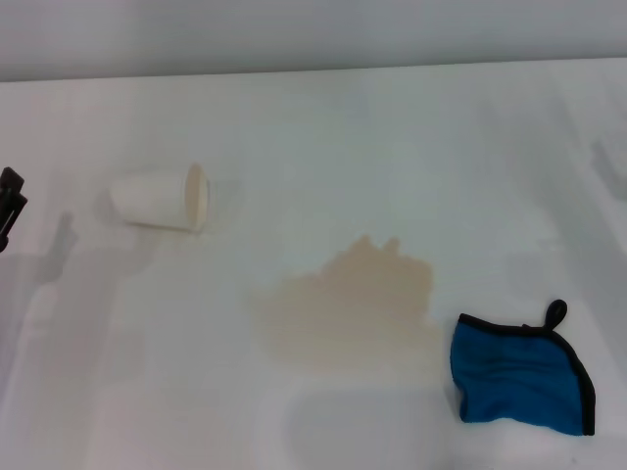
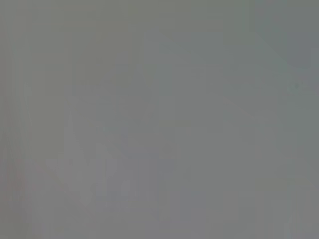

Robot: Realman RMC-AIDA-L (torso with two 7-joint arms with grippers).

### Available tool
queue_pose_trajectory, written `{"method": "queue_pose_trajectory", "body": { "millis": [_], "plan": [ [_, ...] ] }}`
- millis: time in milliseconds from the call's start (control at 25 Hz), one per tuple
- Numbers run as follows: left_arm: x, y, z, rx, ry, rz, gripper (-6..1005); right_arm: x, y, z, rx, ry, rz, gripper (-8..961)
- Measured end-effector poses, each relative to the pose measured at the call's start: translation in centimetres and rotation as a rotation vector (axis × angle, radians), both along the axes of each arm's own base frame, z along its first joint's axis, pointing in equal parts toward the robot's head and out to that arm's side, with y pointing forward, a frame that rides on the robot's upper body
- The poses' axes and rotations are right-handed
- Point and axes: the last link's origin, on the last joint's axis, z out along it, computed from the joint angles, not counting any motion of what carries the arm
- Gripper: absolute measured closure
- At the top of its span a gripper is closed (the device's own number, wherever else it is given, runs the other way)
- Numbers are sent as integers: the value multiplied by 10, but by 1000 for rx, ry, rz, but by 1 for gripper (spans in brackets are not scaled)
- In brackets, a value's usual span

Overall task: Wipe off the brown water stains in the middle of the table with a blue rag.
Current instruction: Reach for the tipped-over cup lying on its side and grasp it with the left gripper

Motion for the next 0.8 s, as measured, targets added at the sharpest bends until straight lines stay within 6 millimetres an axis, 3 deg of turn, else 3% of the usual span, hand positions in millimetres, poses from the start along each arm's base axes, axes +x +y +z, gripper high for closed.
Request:
{"method": "queue_pose_trajectory", "body": {
  "millis": [800],
  "plan": [
    [13, 6, -5, 17, -49, -22, 112, 0, -8, 5, 32, 8, 24, 96]
  ]
}}
